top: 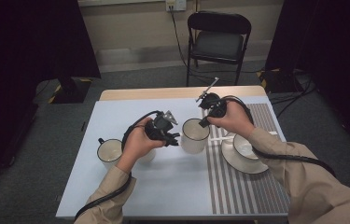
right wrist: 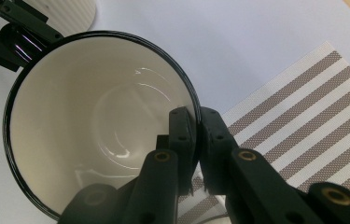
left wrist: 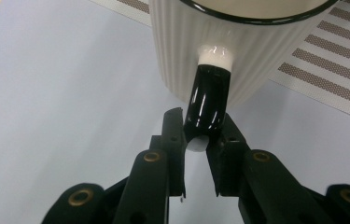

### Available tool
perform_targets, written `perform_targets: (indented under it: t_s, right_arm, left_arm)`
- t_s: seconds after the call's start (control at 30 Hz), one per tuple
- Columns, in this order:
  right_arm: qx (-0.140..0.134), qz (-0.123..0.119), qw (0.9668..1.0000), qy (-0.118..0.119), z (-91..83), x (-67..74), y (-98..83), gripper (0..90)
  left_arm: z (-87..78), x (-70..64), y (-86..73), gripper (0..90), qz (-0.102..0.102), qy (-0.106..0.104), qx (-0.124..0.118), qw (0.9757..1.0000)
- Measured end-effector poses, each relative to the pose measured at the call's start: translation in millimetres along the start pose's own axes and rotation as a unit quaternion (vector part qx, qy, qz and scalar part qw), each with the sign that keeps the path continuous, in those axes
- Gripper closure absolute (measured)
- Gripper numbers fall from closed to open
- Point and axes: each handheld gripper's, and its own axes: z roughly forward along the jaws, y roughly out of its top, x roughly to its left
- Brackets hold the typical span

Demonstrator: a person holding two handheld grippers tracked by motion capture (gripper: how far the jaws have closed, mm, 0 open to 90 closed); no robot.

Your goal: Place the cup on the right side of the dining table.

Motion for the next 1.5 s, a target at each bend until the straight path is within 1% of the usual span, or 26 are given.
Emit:
perform_targets:
  t_s: [0.07,0.1,0.17,0.23,0.27,0.37,0.53,0.57,0.63,0.7,0.77,0.8,0.9,1.1,1.2,1.5]
  right_arm:
    - [0.0,0.0,1.0,-0.002,-0.4,-1.9,1.2,85.0]
    - [0.0,0.0,1.0,-0.002,-0.3,-2.7,1.6,85.0]
    - [0.0,-0.003,1.0,-0.002,0.0,-4.6,2.6,85.0]
    - [0.0,0.0,1.0,0.0,1.3,-6.8,3.7,85.0]
    - [0.001,0.002,1.0,0.0,1.6,-7.6,4.0,85.0]
    - [0.002,0.001,1.0,-0.001,2.1,-9.7,5.6,85.0]
    - [0.006,-0.002,1.0,-0.002,2.8,-14.4,8.2,85.0]
    - [0.006,-0.002,1.0,-0.002,2.8,-15.2,8.7,85.0]
    - [0.004,0.001,1.0,-0.003,2.9,-16.9,9.5,85.0]
    - [0.003,0.002,1.0,-0.002,3.1,-18.9,10.2,85.0]
    - [0.003,0.004,1.0,-0.002,3.0,-20.4,11.0,85.0]
    - [0.003,0.003,1.0,-0.002,3.1,-21.6,11.3,85.0]
    - [0.003,0.003,1.0,-0.003,4.1,-24.3,12.6,85.0]
    - [0.005,0.006,1.0,-0.002,5.1,-29.6,13.9,85.0]
    - [0.003,0.008,1.0,-0.003,6.0,-32.0,14.8,85.0]
    - [0.006,0.007,0.9999,-0.006,8.7,-39.6,17.9,85.0]
  left_arm:
    - [0.5,1.5,1.0,77.8,-0.001,0.001,-0.001,1.0]
    - [1.1,1.6,1.5,77.8,-0.005,0.002,-0.003,1.0]
    - [1.4,2.8,2.5,77.8,-0.004,0.004,0.0,1.0]
    - [2.6,5.1,3.6,77.8,-0.007,0.003,0.0,1.0]
    - [2.8,6.5,4.2,77.8,-0.002,0.003,0.003,1.0]
    - [4.0,8.0,5.3,77.8,-0.007,0.003,0.0,1.0]
    - [5.4,11.6,7.3,77.8,-0.006,0.004,0.003,1.0]
    - [6.1,12.1,7.7,77.8,-0.01,0.003,0.001,0.9999]
    - [6.7,14.8,9.5,77.7,-0.012,0.004,0.0,0.9999]
    - [7.0,16.3,11.1,77.8,-0.011,0.008,0.002,0.9999]
    - [7.6,17.6,12.5,77.8,-0.014,0.007,0.001,0.9999]
    - [7.9,18.8,13.2,77.8,-0.011,0.008,0.004,0.9999]
    - [9.5,20.8,14.7,77.8,-0.015,0.007,0.003,0.9999]
    - [12.3,25.2,18.0,77.8,-0.013,0.009,0.005,0.9999]
    - [13.4,27.6,19.2,77.8,-0.018,0.01,0.004,0.9998]
    - [18.2,33.7,22.9,77.9,-0.022,0.012,0.006,0.9997]
